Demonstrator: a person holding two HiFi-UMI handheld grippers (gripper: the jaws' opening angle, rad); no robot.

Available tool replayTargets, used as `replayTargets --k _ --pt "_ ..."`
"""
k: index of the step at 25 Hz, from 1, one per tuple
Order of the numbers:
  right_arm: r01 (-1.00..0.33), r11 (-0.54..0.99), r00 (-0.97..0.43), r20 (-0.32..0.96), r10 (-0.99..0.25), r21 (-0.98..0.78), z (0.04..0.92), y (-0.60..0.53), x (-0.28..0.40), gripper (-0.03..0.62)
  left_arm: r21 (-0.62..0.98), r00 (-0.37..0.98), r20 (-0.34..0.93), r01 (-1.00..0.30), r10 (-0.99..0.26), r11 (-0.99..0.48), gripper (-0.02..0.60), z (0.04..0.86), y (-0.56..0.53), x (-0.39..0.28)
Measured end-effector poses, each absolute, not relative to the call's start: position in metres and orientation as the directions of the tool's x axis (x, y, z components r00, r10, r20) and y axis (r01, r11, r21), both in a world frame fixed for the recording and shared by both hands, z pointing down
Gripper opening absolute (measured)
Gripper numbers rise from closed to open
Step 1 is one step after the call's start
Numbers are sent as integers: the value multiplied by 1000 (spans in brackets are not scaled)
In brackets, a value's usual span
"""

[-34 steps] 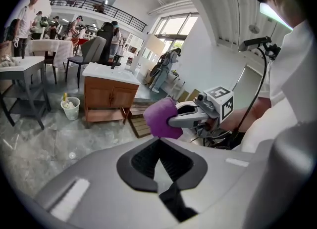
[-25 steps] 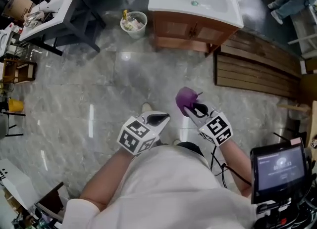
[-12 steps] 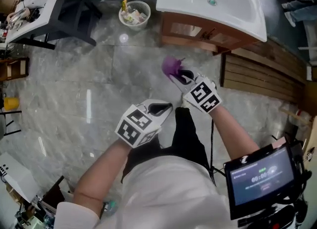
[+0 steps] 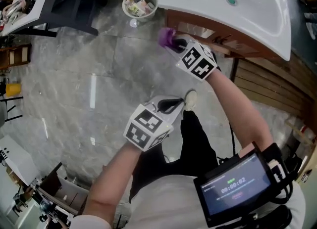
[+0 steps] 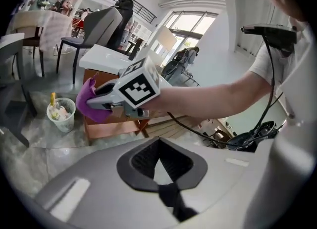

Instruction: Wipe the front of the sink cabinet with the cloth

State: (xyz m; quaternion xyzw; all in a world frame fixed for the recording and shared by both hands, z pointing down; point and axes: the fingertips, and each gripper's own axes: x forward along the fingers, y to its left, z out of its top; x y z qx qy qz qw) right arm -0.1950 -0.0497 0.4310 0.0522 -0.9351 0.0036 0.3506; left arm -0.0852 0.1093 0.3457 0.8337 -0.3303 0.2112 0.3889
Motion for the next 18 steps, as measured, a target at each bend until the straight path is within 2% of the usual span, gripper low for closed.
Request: replayTargets --k 8,18 --pt "-181 984 -736 663 -133 -4 475 -116 -192 55 519 697 608 -712 -381 -473 8 377 74 -67" --pt "-345 937 -703 673 -228 -43 492 -143 -135 54 520 726 605 -671 -326 -529 8 390 50 -39"
